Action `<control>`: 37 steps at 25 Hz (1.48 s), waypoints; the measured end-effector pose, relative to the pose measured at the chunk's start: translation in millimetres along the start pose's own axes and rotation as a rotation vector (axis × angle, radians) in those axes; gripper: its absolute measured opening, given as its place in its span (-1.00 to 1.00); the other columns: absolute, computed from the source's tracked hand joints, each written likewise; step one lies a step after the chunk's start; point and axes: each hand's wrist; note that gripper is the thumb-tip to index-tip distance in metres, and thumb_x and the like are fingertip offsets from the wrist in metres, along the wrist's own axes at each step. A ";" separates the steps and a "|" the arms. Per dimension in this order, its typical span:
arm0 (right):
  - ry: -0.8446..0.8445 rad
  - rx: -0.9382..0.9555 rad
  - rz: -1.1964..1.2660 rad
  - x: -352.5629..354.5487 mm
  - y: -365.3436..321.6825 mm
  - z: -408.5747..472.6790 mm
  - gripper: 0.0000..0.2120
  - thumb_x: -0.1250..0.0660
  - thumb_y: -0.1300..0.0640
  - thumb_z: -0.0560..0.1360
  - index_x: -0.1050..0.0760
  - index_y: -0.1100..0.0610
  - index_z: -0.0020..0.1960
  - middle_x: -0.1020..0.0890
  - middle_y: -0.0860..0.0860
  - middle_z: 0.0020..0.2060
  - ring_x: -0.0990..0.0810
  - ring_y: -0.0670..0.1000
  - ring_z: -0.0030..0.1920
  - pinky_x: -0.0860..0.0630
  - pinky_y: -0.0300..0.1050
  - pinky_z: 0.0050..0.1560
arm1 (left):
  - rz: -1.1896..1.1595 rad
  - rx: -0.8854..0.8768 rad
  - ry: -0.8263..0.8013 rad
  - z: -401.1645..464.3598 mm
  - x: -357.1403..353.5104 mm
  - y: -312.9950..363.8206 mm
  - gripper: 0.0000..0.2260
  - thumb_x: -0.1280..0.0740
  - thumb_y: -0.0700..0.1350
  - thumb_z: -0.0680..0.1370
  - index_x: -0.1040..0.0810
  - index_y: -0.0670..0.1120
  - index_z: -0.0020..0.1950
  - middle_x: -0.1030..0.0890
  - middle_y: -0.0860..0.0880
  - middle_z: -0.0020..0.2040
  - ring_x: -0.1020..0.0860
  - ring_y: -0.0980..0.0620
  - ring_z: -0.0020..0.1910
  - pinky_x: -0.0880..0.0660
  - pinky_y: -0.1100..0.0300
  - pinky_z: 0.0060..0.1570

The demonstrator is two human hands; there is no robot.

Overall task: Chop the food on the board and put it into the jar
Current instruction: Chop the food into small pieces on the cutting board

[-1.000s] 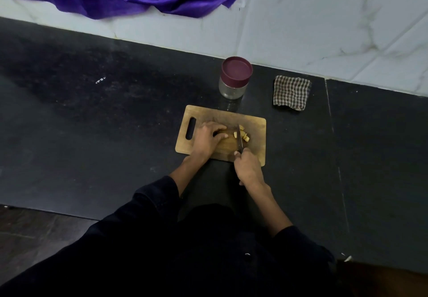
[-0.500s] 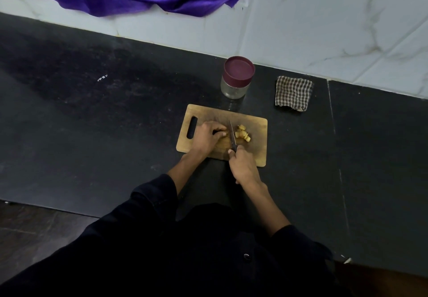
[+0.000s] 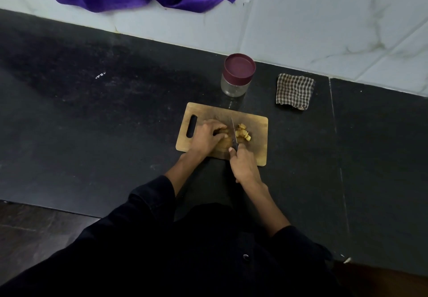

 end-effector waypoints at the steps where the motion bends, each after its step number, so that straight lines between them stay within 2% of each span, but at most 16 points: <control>1: 0.001 -0.008 0.005 1.1 1.1 0.5 -0.82 -0.11 0.00 0.66 -0.34 0.11 0.12 -0.49 0.00 -0.18 -0.64 0.10 -0.16 -0.64 0.15 -0.14 | 0.030 -0.009 -0.023 0.2 1.2 0.2 -0.72 -0.42 -0.24 0.46 -0.60 -0.16 0.17 -0.59 -0.10 0.14 -0.53 0.02 0.15 -0.43 0.20 0.21; 5: 0.011 -0.020 0.032 3.5 3.9 1.0 -0.86 -0.11 0.00 0.67 -0.31 0.07 0.07 -0.45 -0.03 -0.19 -0.64 0.09 -0.15 -0.65 0.14 -0.14 | -0.031 0.019 -0.075 8.3 11.4 6.0 -0.71 -0.40 -0.28 0.47 -0.57 -0.19 0.19 -0.64 -0.11 0.05 -0.59 0.03 0.06 -0.47 0.28 0.10; 9: 0.013 -0.017 0.057 3.8 5.0 1.1 -0.79 -0.11 0.00 0.66 -0.37 0.13 0.16 -0.52 0.04 -0.12 -0.63 0.12 -0.13 -0.64 0.16 -0.13 | 0.016 0.021 -0.161 14.8 12.3 7.2 -0.79 -0.40 -0.27 0.48 -0.62 -0.17 0.10 -0.66 -0.09 0.03 -0.60 0.05 0.05 -0.51 0.18 0.14; 16: -0.002 0.026 0.050 4.0 4.4 -1.1 -0.77 -0.11 0.00 0.67 -0.38 0.15 0.15 -0.55 0.09 -0.10 -0.63 0.13 -0.15 -0.63 0.18 -0.15 | -0.036 0.052 -0.118 12.6 11.8 7.8 -0.80 -0.38 -0.29 0.49 -0.61 -0.20 0.10 -0.66 -0.11 0.04 -0.60 0.03 0.06 -0.50 0.20 0.15; 21: 0.011 0.039 0.012 1.6 1.5 -3.2 -0.77 -0.12 0.02 0.66 -0.38 0.18 0.13 -0.56 0.10 -0.11 -0.63 0.16 -0.13 -0.63 0.20 -0.14 | 0.016 0.037 -0.104 10.7 5.9 5.4 -0.80 -0.41 -0.28 0.46 -0.64 -0.18 0.08 -0.64 -0.08 0.06 -0.59 0.04 0.05 -0.50 0.15 0.17; 30: 0.018 0.062 -0.002 4.0 -0.1 -1.8 -0.78 -0.12 0.02 0.67 -0.38 0.16 0.16 -0.52 0.02 -0.18 -0.62 0.08 -0.17 -0.64 0.15 -0.18 | 0.024 0.032 -0.052 6.2 3.9 5.9 -0.81 -0.41 -0.28 0.46 -0.64 -0.17 0.06 -0.63 -0.08 0.07 -0.58 0.06 0.05 -0.45 0.30 0.12; 33: 0.018 0.069 -0.027 2.7 -1.6 -1.8 -0.78 -0.11 0.03 0.67 -0.39 0.17 0.15 -0.57 0.08 -0.13 -0.63 0.11 -0.15 -0.63 0.16 -0.15 | 0.015 0.049 -0.053 6.4 4.0 6.3 -0.81 -0.40 -0.28 0.46 -0.64 -0.17 0.07 -0.63 -0.07 0.08 -0.57 0.08 0.06 -0.40 0.38 0.09; 37: 0.034 0.074 -0.107 1.8 -3.8 -1.3 -0.78 -0.11 0.07 0.67 -0.39 0.20 0.18 -0.60 0.13 -0.06 -0.61 0.11 -0.09 -0.57 0.07 -0.11 | 0.010 0.058 -0.051 6.5 4.4 6.7 -0.80 -0.41 -0.28 0.46 -0.65 -0.17 0.07 -0.63 -0.08 0.09 -0.57 0.06 0.07 -0.39 0.37 0.11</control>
Point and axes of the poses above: each hand's wrist, its own z-axis towards the middle knuckle, its own x-axis out of the back of the hand, y = z × x
